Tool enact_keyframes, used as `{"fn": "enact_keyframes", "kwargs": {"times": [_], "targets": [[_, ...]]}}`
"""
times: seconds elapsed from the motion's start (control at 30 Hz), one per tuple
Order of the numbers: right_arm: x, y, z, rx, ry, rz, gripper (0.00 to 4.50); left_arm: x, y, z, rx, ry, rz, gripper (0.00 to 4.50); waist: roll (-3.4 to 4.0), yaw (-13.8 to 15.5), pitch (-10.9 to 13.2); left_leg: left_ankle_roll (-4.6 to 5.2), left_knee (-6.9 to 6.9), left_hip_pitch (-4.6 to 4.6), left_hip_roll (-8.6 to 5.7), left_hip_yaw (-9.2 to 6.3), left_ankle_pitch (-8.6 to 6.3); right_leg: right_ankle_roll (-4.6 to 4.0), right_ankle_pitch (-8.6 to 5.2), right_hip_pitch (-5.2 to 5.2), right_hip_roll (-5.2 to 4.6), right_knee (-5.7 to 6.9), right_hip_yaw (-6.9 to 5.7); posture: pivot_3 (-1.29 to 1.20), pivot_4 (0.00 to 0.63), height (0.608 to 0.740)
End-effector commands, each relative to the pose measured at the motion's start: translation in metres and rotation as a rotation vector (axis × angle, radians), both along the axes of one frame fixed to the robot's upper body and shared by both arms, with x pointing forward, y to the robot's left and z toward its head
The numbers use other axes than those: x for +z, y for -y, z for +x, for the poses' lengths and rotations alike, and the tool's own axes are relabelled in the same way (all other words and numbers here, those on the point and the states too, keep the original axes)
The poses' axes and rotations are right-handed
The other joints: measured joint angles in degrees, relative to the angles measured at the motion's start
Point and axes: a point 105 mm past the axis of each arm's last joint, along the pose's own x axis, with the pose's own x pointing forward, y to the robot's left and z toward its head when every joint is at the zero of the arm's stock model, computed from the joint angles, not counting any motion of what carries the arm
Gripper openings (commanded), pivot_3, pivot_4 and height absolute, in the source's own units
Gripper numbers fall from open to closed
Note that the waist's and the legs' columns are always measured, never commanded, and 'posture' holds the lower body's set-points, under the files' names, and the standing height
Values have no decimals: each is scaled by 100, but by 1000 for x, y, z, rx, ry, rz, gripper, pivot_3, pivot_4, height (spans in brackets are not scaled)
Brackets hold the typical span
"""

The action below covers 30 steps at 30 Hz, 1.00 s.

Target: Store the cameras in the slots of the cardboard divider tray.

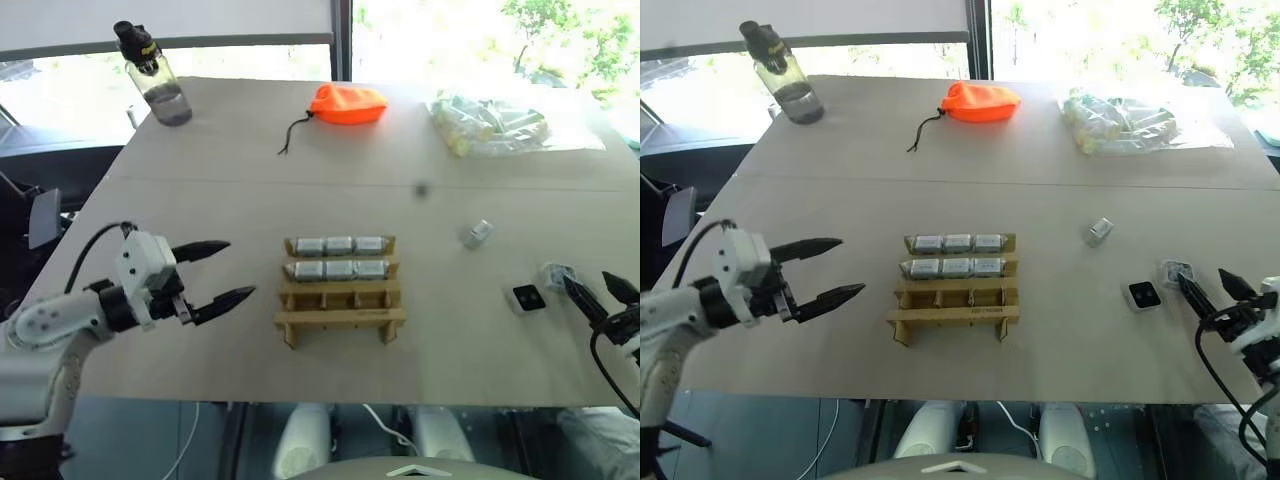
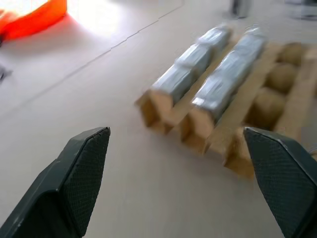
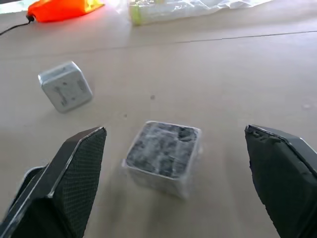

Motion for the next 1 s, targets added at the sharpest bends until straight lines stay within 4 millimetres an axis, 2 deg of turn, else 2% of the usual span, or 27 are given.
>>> {"fn": "enact_keyframes", "kwargs": {"times": [0.03, 0.3, 0.43, 0.6, 0.9, 1.0], "targets": [[7, -3, 2, -38, 5, -12, 4446, 15, 17, -18, -173, -53, -19, 4500, 1, -12, 2, -2, -1, 2, -1, 10, 1, 15, 6, -1, 3, 0, 7, 0, 150, 726], [-16, -20, 5, -86, -73, -55, 4446, 26, 28, -23, -295, -29, 6, 4500, 2, 3, 4, -2, -3, 4, 7, 8, 0, 44, -6, -5, 52, 1, 11, 0, 150, 726], [-18, -30, 11, -83, -67, -60, 4446, 31, 30, -22, -325, -23, 2, 4500, -1, -11, 2, -2, -3, 9, 7, 14, 1, 43, -7, -4, 55, 4, 15, 0, 150, 726], [-24, -28, 24, -155, -69, -118, 4446, 36, 34, -27, -379, -35, -31, 4500, -2, -80, 3, -5, -3, 16, 13, 25, 1, 44, -7, -5, 61, 7, 20, 0, 150, 726], [-28, -33, 27, -162, -58, -108, 4446, 45, 36, -26, -395, -14, -79, 4500, -3, -114, 3, -16, -3, 14, 11, 25, 7, 47, -5, -4, 61, 9, 35, 0, 150, 726], [-26, -31, 28, -177, -46, -124, 3605, 45, 35, -25, -393, -14, -79, 4500, -4, -127, 3, -16, -3, 15, 11, 24, 7, 47, -5, -4, 61, 10, 38, 0, 150, 726]]}}
